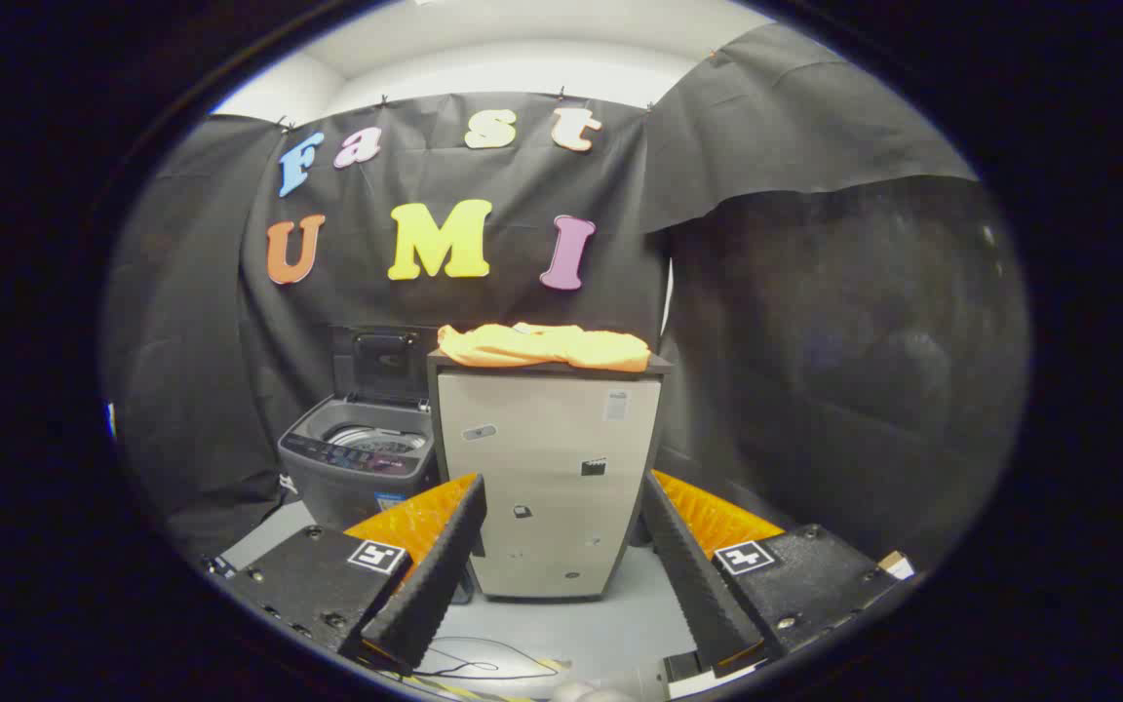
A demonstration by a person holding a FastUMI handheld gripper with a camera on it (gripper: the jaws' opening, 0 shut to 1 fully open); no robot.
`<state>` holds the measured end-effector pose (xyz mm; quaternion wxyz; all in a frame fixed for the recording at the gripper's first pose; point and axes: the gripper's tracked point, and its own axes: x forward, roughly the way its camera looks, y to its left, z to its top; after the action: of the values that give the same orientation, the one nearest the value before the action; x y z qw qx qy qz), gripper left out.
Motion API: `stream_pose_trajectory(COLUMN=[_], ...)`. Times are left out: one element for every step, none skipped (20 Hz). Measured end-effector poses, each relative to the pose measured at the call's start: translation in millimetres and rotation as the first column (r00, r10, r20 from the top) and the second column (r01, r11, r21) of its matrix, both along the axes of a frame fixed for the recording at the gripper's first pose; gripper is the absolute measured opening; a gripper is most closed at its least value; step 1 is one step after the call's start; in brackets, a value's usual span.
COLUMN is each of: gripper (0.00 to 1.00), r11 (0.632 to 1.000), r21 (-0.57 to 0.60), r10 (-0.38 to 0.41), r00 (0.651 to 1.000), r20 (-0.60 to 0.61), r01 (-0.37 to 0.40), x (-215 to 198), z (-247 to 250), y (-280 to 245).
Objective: Put the clothes into the washing machine and then close the washing machine lid.
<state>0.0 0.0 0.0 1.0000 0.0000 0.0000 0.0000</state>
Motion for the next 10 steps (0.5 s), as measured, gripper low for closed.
stream_pose_trajectory(gripper=[1.00, 1.00, 1.00, 1.00, 1.00, 1.00, 1.00, 1.00, 1.00, 1.00], r11=[1.000, 1.000, 1.000, 1.000, 1.000, 1.000, 1.000, 1.000, 1.000, 1.000], r21=[0.004, 0.013, 0.013, 0.007, 0.005, 0.007, 0.005, 0.000, -0.005, -0.006], r10=[-0.002, 0.000, -0.002, -0.008, -0.014, -0.015, -0.016, -0.021, -0.024, -0.027], r00=[1.000, 1.000, 1.000, 1.000, 1.000, 1.000, 1.000, 1.000, 1.000, 1.000], r20=[0.000, 0.002, 0.000, 0.001, 0.002, 0.002, 0.001, 0.004, 0.008, 0.010], r01=[0.002, 0.000, 0.002, 0.008, 0.014, 0.015, 0.016, 0.021, 0.024, 0.027], x=[-0.1, -0.5, -1.6, -1.5, -0.7, -1.1, -0.3, -0.9, -0.1, 0.0], z=[0.1, 0.0, -0.9, -3.2, -3.9, -4.2, -4.1, -5.3, -4.4, -4.3], y=[-0.1, 0.4, -0.1, -1.5, -3.9, -3.6, -4.3, -5.9, -6.8, -5.8])
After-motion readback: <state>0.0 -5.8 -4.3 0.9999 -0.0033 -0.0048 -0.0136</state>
